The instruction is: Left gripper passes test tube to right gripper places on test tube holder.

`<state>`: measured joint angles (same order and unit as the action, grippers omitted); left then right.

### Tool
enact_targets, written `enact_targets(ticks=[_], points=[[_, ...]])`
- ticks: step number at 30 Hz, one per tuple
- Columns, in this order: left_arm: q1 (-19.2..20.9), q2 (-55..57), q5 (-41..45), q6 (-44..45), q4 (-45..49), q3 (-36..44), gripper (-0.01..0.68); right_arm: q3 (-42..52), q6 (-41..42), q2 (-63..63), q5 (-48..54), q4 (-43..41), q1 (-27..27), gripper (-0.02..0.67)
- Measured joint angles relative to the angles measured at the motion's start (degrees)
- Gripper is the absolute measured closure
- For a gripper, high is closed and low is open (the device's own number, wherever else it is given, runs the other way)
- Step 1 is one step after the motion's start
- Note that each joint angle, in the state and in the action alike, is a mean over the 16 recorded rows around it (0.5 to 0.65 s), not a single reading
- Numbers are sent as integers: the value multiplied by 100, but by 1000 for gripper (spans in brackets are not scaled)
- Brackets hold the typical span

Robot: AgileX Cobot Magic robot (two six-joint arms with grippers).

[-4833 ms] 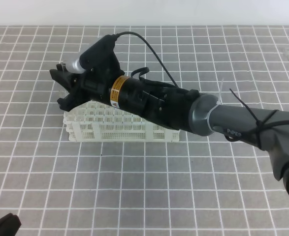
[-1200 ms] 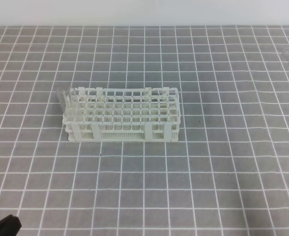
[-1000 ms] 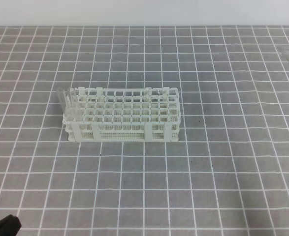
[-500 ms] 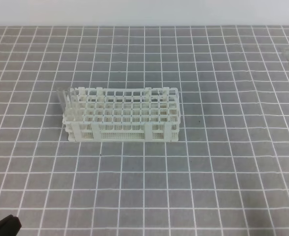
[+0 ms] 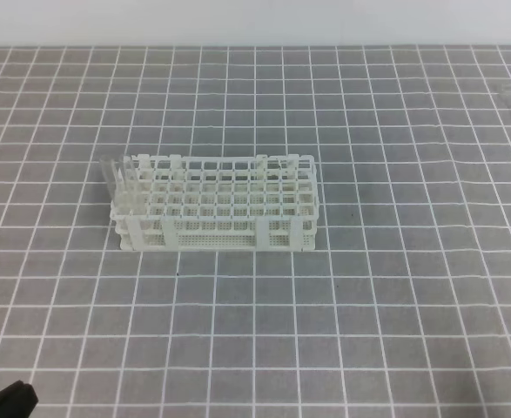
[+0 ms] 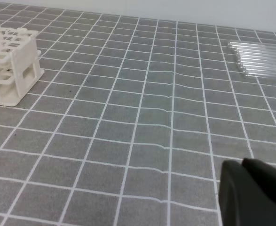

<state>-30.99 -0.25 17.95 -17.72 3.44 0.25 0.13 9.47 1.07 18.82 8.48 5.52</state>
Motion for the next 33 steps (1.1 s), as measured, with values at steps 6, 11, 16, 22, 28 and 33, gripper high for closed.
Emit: enact_targets(ticks=[6, 11, 16, 22, 28, 33], points=[[0, 2, -2, -1, 1, 9, 674, 0, -4, -1, 16, -8, 0, 662], [0, 2, 4, 0, 2, 4, 674, 0, -7, -4, 16, -2, 0, 662], [20, 4, 1, 8, 25, 9, 674, 0, -10, -7, 16, 2, 0, 662], [500, 1, -47, 83, 38, 0, 675, 0, -10, -9, 16, 5, 0, 662], [1486, -3, -131, 512, 49, -4, 675, 0, -10, -9, 14, 5, 0, 663], [2328, -3, -118, 908, -17, -13, 675, 0, -10, -9, 7, 5, 0, 663]])
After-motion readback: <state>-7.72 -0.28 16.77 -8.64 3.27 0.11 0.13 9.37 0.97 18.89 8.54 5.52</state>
